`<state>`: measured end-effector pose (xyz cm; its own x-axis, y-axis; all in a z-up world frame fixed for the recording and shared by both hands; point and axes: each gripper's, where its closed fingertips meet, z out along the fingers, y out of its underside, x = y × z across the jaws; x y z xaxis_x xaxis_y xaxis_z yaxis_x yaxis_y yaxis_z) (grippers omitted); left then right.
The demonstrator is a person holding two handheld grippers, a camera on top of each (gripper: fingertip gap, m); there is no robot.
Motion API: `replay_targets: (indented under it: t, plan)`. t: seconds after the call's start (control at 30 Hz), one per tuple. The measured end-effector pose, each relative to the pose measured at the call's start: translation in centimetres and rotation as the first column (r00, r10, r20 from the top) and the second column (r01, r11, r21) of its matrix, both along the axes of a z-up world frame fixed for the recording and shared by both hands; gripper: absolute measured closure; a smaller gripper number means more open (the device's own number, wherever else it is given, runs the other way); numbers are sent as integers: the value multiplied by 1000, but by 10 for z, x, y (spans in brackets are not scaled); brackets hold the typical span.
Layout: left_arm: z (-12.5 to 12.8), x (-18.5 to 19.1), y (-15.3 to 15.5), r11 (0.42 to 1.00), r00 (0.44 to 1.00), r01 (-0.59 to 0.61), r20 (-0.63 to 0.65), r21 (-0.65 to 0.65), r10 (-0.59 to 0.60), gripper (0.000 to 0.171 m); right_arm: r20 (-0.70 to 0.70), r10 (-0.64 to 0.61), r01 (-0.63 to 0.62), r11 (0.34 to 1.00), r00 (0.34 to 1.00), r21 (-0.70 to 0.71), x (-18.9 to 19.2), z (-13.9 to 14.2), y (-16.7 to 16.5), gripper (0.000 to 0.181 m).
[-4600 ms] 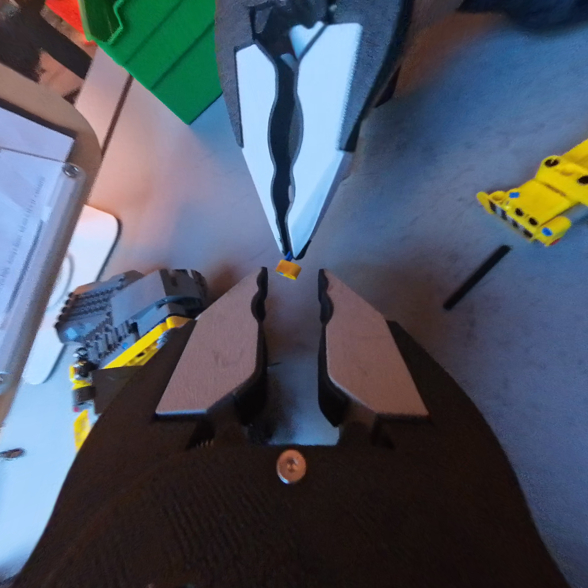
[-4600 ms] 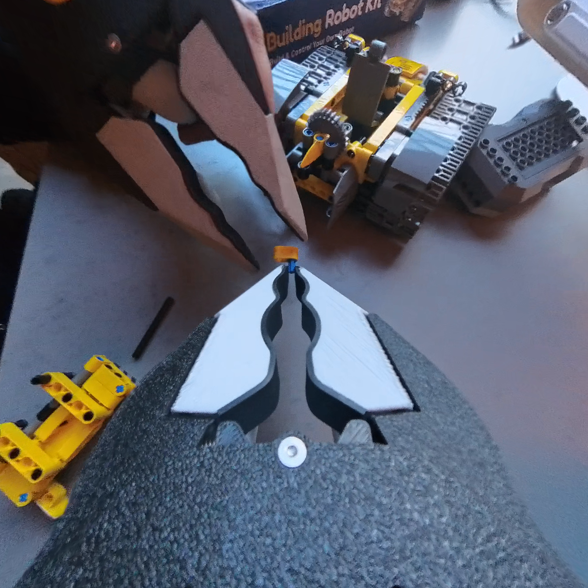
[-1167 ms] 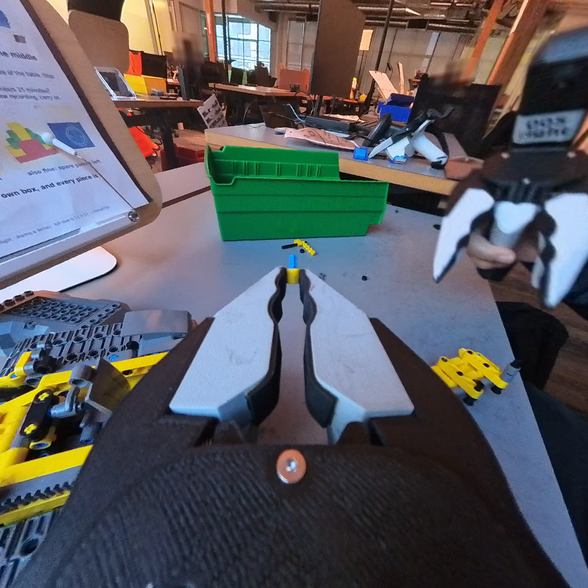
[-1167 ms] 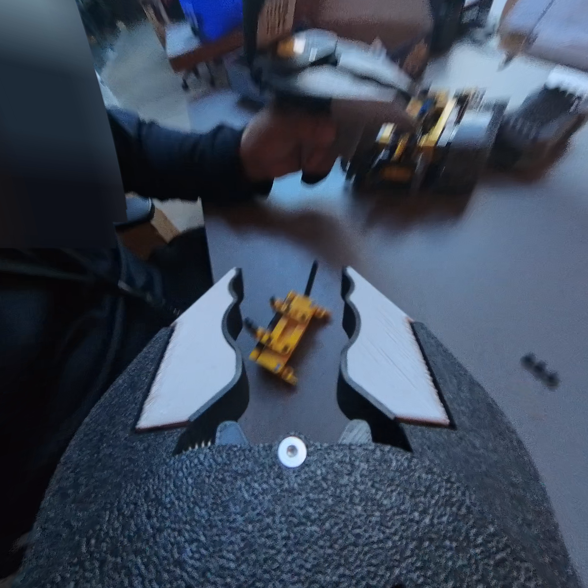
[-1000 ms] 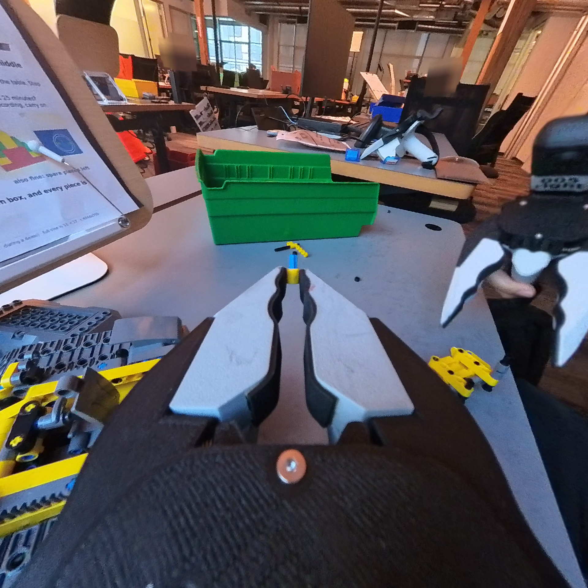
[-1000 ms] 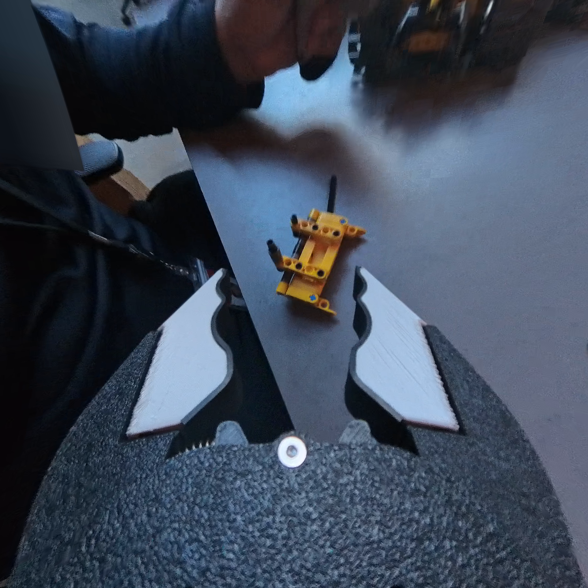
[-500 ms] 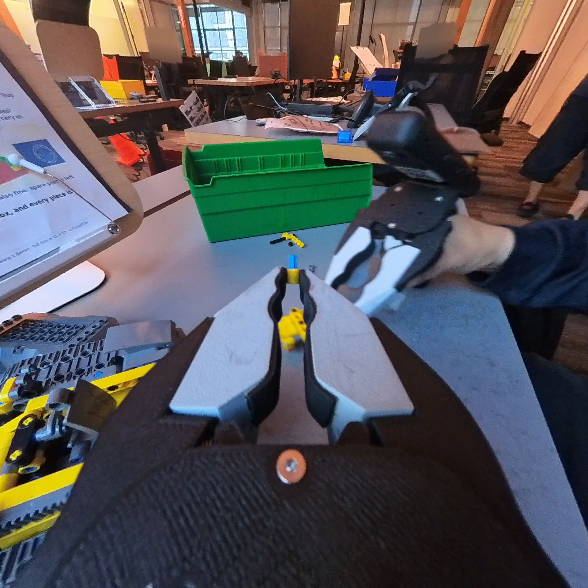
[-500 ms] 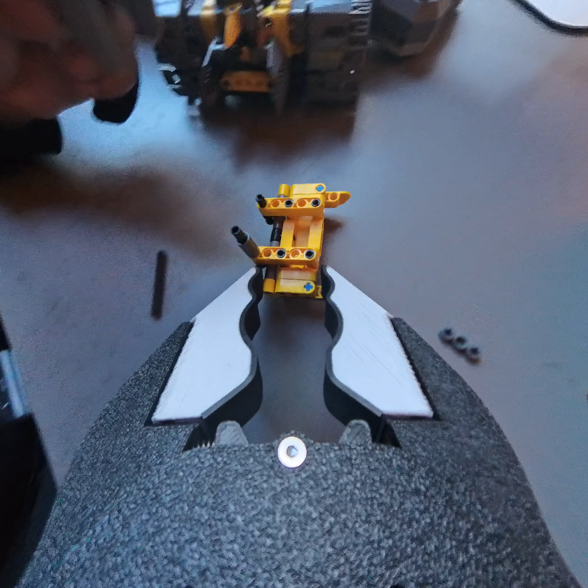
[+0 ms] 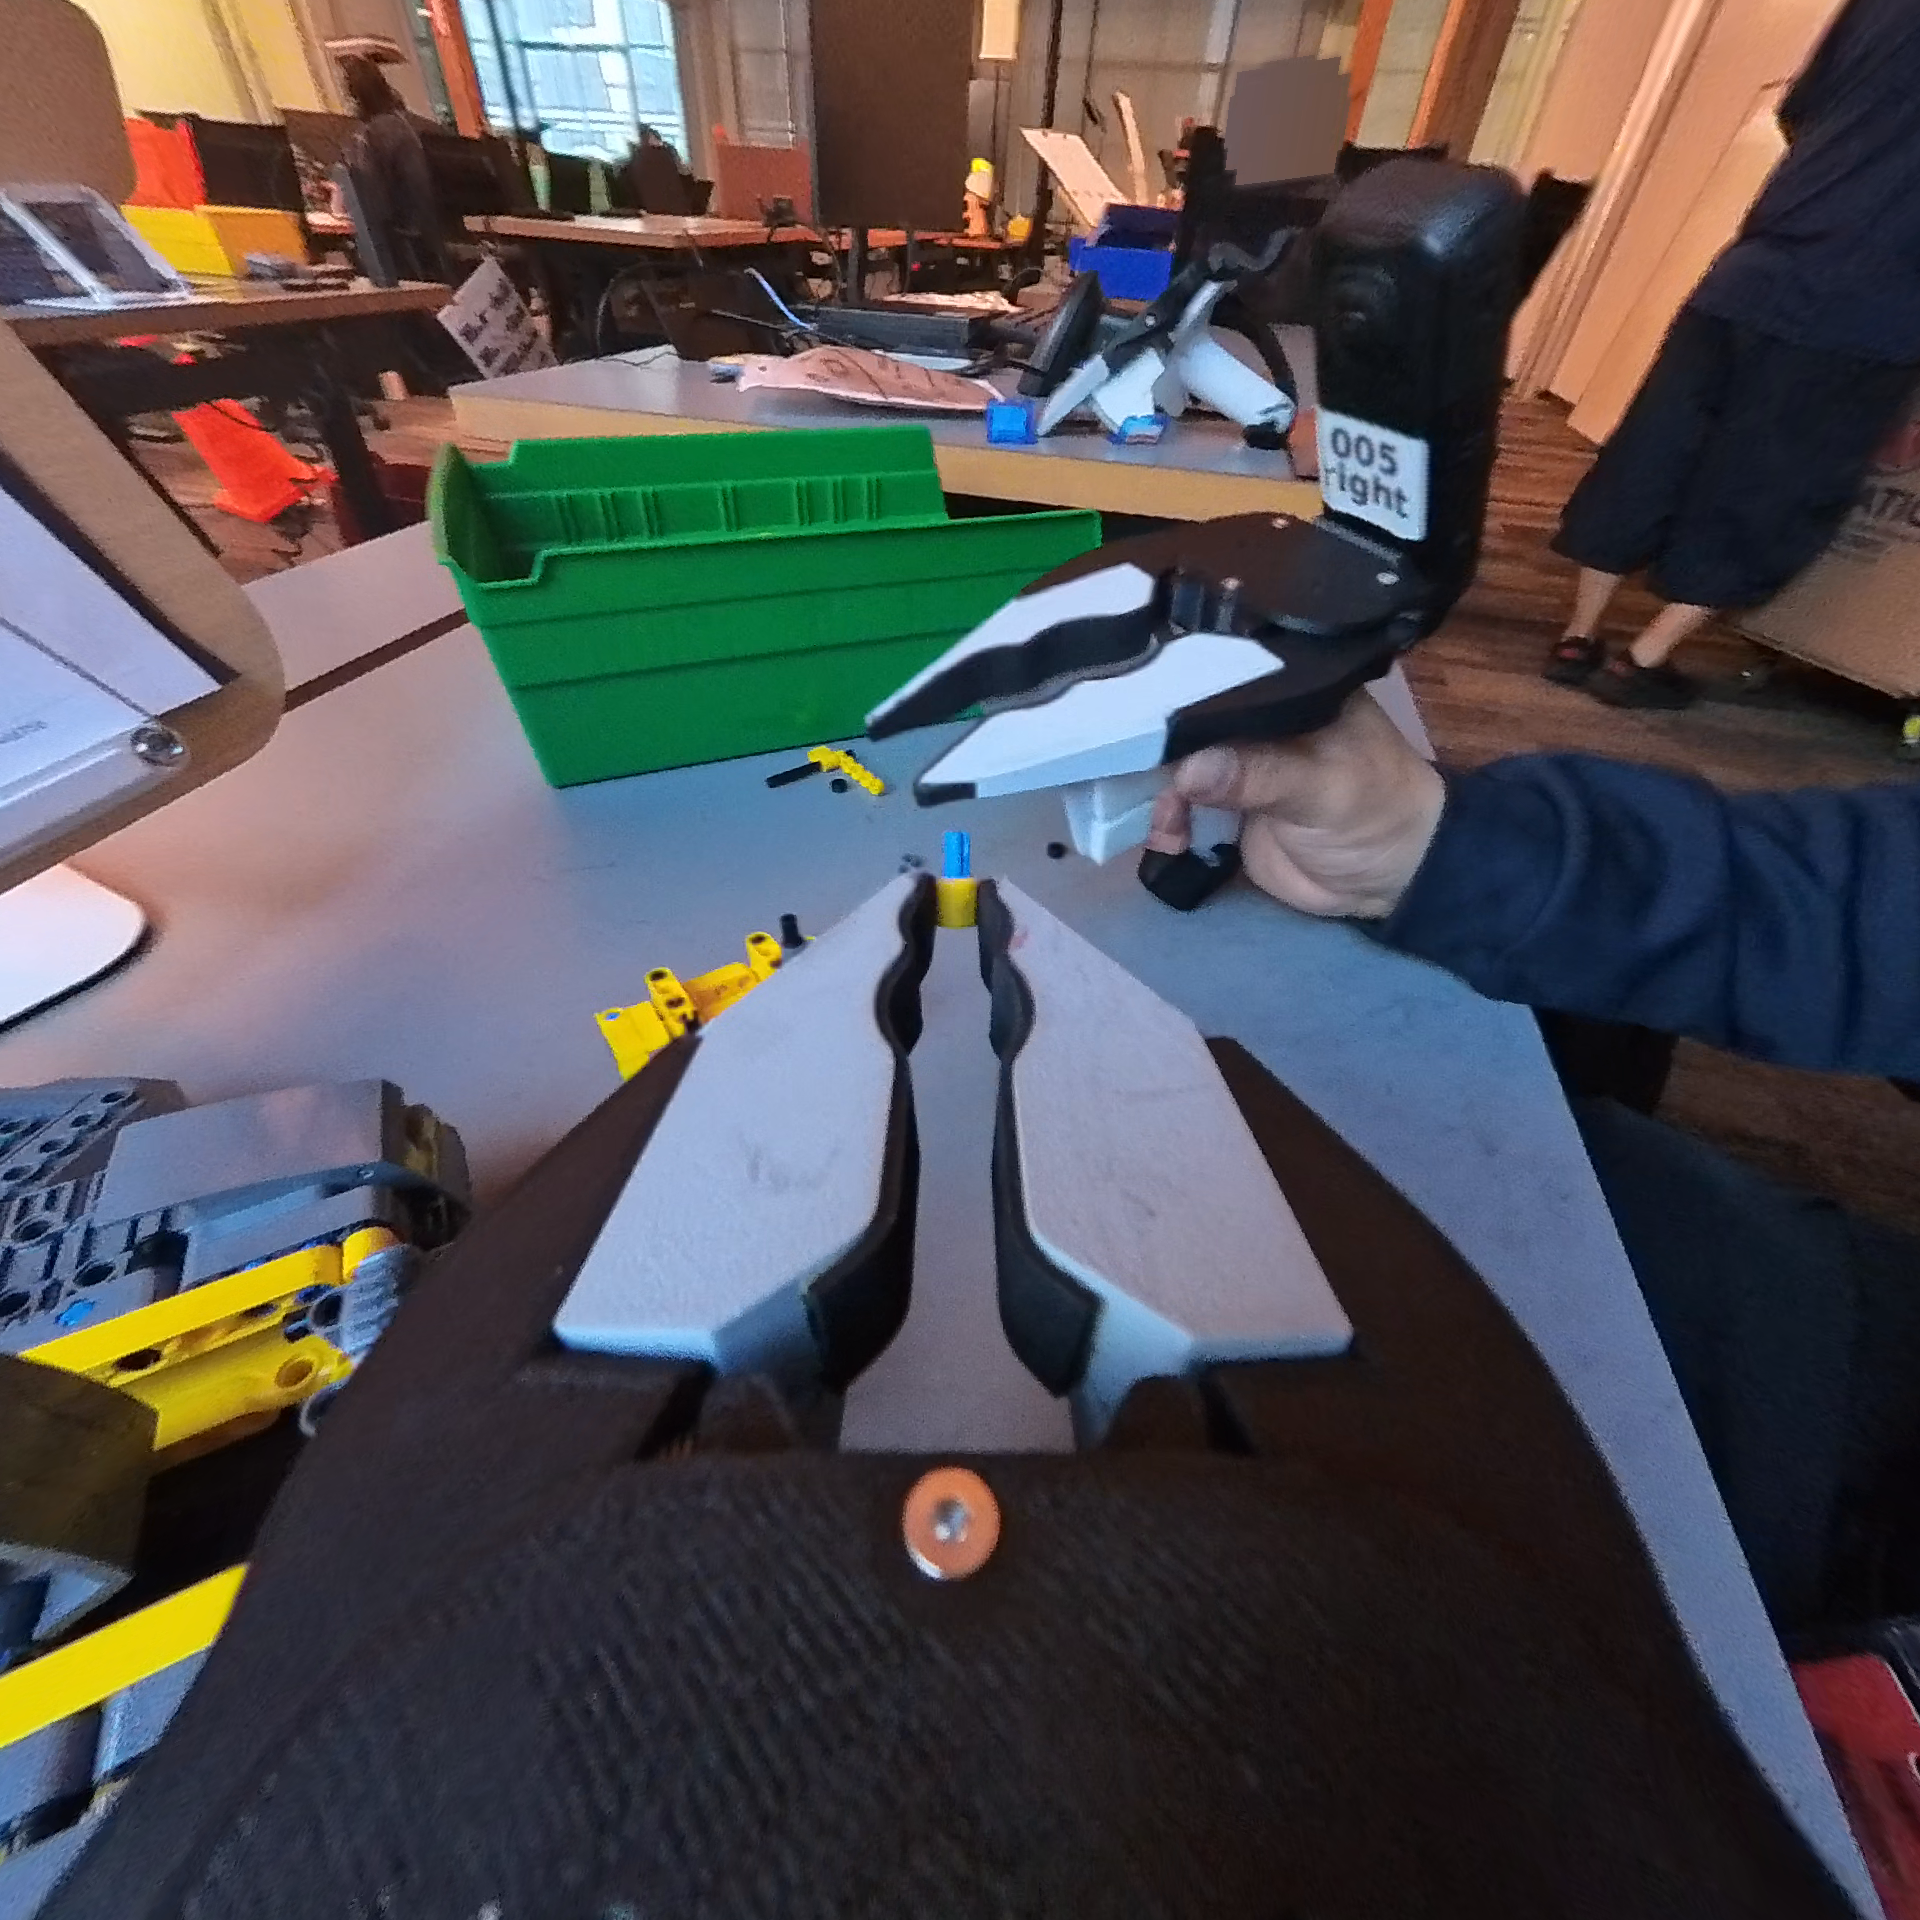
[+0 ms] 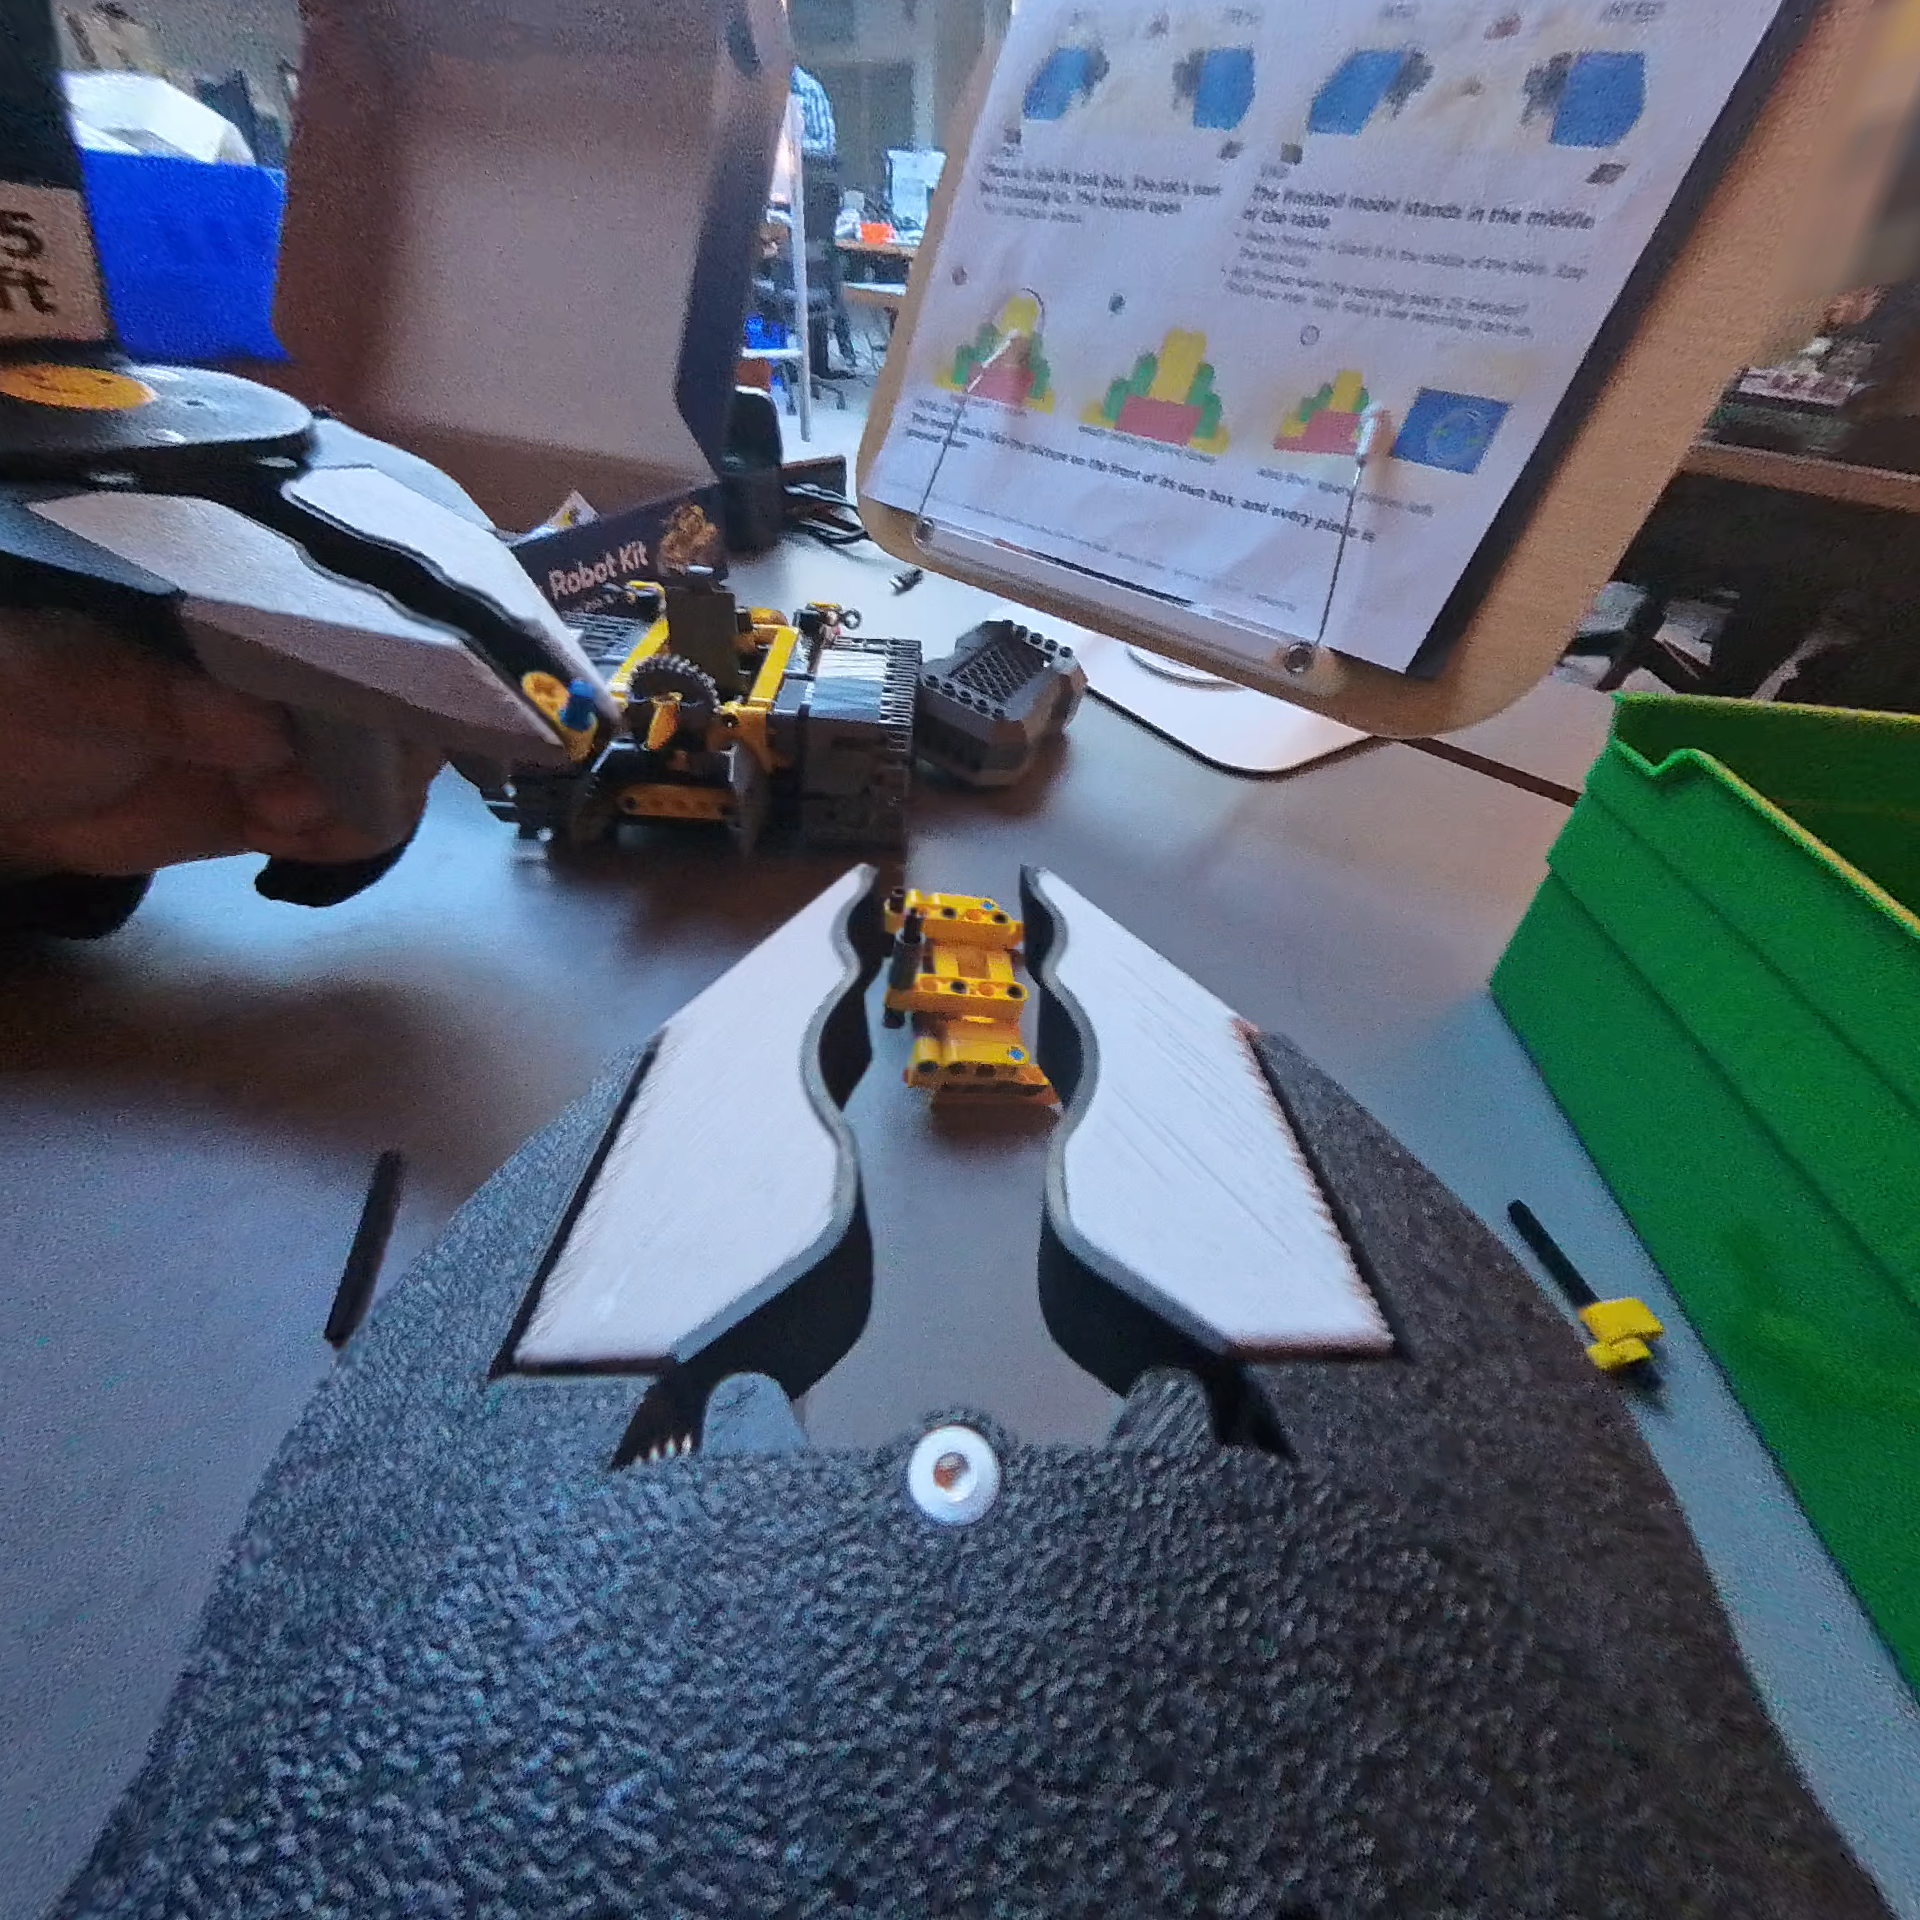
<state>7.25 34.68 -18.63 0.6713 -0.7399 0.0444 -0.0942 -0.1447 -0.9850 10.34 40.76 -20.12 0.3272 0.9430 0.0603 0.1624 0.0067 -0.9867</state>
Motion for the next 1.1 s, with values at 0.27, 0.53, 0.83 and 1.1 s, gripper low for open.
replay_targets:
  t: [0.27, 0.53, 0.83, 1.1]
  plan:
    - [-5, 0, -1, 999, 1000, 30, 6, -22, -30, 166, 36, 83, -85, 995, 996, 43, -16, -3, -21, 145]
    - [-14, 8, -7, 998, 999, 48, -13, -51, -48, 166, 16, 3, -4, 997, 1000, 79, -16, 1, -12, 153]
    - [-16, -1, -8, 998, 999, 35, -37, -46, -37, 166, -89, 21, -17, 999, 996, 49, -8, 13, -14, 156]
    - [-9, -6, -15, 994, 995, 97, 32, -46, -95, 166, -177, 217, -228, 973, 960, -41, -13, 21, -49, 181]
